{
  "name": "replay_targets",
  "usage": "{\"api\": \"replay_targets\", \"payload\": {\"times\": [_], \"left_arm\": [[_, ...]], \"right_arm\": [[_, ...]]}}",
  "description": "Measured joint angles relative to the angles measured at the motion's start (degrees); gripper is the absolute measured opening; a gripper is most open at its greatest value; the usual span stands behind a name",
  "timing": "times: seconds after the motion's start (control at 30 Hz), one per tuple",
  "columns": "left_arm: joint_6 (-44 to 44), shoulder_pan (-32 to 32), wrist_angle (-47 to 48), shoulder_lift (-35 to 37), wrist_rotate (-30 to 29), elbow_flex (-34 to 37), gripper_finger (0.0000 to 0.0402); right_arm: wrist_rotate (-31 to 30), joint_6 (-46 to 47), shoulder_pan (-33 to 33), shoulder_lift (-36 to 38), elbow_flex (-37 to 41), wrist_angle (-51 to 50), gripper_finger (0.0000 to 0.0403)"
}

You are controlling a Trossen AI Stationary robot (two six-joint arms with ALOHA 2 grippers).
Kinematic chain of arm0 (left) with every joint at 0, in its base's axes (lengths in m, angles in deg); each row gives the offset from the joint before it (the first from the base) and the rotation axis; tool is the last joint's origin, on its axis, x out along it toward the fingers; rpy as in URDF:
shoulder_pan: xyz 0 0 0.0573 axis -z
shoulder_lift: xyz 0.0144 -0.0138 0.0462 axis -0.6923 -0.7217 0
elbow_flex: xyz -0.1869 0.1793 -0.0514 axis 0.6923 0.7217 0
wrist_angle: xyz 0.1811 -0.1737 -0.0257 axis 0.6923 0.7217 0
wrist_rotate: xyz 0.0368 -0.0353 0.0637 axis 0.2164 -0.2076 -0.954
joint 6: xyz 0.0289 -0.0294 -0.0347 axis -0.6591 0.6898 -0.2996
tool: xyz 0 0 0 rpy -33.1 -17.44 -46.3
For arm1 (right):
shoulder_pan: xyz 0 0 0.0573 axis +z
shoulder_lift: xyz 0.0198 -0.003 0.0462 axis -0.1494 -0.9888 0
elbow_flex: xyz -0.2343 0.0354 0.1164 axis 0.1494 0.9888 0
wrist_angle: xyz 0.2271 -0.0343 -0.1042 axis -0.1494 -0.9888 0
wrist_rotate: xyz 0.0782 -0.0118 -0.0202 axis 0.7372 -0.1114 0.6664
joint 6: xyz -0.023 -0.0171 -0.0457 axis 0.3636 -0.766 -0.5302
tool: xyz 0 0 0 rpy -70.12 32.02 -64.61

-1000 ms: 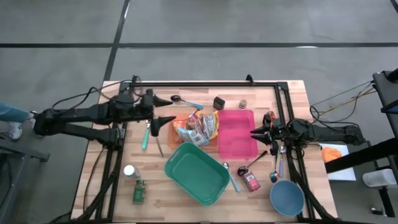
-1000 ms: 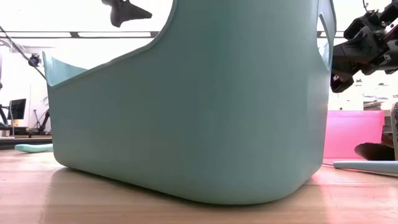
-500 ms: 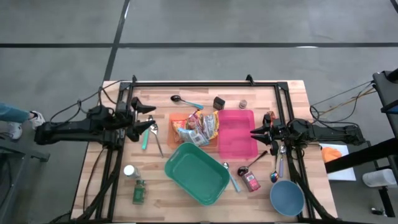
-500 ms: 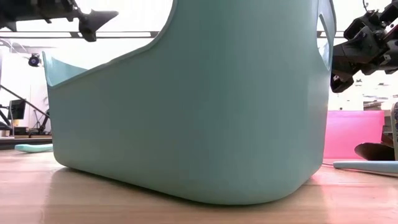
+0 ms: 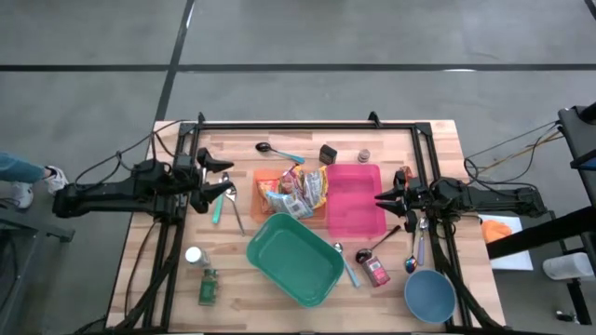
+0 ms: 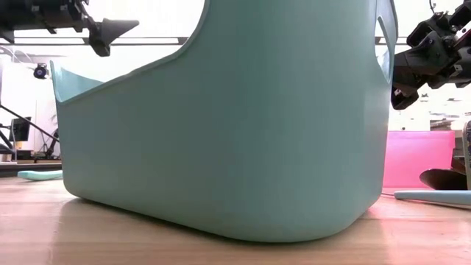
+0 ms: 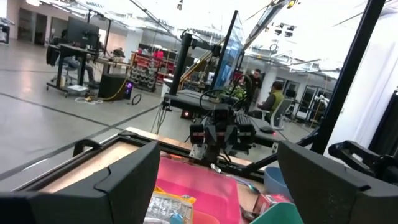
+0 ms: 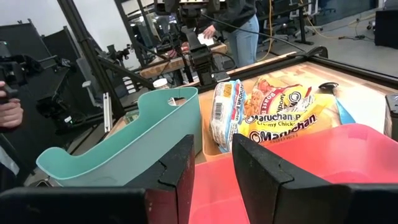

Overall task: Pick & Place Food Item
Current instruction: Put the white seasoning bottle into the green bin

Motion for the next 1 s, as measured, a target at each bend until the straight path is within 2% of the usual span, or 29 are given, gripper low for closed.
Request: {"api": "replay_targets", "payload": {"times": [0.13, 0.5, 0.63, 0.77, 1.0], "left_arm": [[0.45, 0.00, 1.16, -0.11, -0.16, 0.00, 0.0328], [7.90, 0.00, 7.73, -4.32, -7.01, -2.66, 0.0328], [11.14, 0.02, 15.33, -5.93, -8.44, -7.63, 0.0328], [15.83, 0.04, 29.25, -8.86, -10.54, -14.75, 0.0327], [19.58, 3.07, 42.97, -13.97, -8.36, -25.03, 0.0300]], "right_arm": [[0.01, 0.00, 0.01, 0.00, 0.00, 0.00, 0.0107], [0.00, 0.00, 0.02, 0.00, 0.00, 0.00, 0.0107], [0.00, 0.00, 0.02, 0.00, 0.01, -0.01, 0.0107], [0.00, 0.00, 0.01, -0.02, 0.01, 0.00, 0.0107], [0.00, 0.00, 0.01, -0.02, 0.00, 0.00, 0.0107]]}}
